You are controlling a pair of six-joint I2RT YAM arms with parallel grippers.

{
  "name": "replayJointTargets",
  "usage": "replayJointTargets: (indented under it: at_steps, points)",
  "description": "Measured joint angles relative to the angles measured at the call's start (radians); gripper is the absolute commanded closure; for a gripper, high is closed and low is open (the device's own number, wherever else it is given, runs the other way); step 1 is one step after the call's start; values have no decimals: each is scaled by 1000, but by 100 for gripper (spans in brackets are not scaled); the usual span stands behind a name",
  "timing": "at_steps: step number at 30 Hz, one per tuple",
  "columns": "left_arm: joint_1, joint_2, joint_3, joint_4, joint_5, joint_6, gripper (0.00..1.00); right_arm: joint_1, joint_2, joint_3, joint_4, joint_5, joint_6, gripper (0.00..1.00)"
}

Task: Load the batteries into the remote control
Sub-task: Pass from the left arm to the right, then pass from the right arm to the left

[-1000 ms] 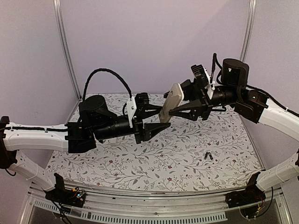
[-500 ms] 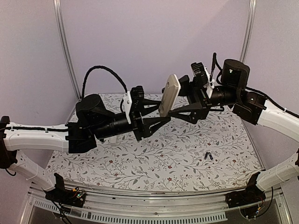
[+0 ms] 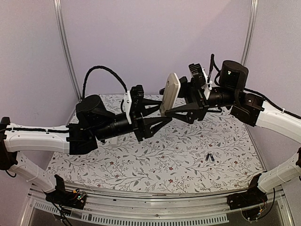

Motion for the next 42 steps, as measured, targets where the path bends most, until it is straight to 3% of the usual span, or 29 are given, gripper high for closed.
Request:
replayJointTargets:
  at_steps: [2,5,11,12,13,15,17,18,22,29,35,42]
  points:
    - [0,0,0,0,0,-2,100,0,15,9,4,-1,5,63]
    - [2,0,-3,-2,5,2,100,0,26,13,1,-24,35,78]
    - [1,0,-11,3,9,-4,100,0,26,13,-9,-29,32,84]
    - [1,0,-13,3,10,-6,96,0,26,13,-14,-28,30,84]
    - [1,-1,-15,3,11,-8,82,0,26,13,-20,-27,27,85]
    - [1,-3,-19,2,14,-13,42,0,26,13,-29,-23,22,86]
    - [1,-5,-22,2,22,-18,20,3,25,13,-35,-19,16,87]
    - [1,-6,-24,2,26,-24,17,4,25,13,-40,-14,7,88]
    - [6,-43,-53,-9,34,-63,15,5,18,10,-53,10,-29,87]
    - [72,-148,-61,-23,60,-222,27,5,-34,-34,-80,82,-120,87]
    - [77,-116,11,-83,105,-278,18,5,-34,-50,-101,112,-174,87]
    - [43,-87,60,-129,140,-152,9,5,-21,-50,-103,113,-185,87]
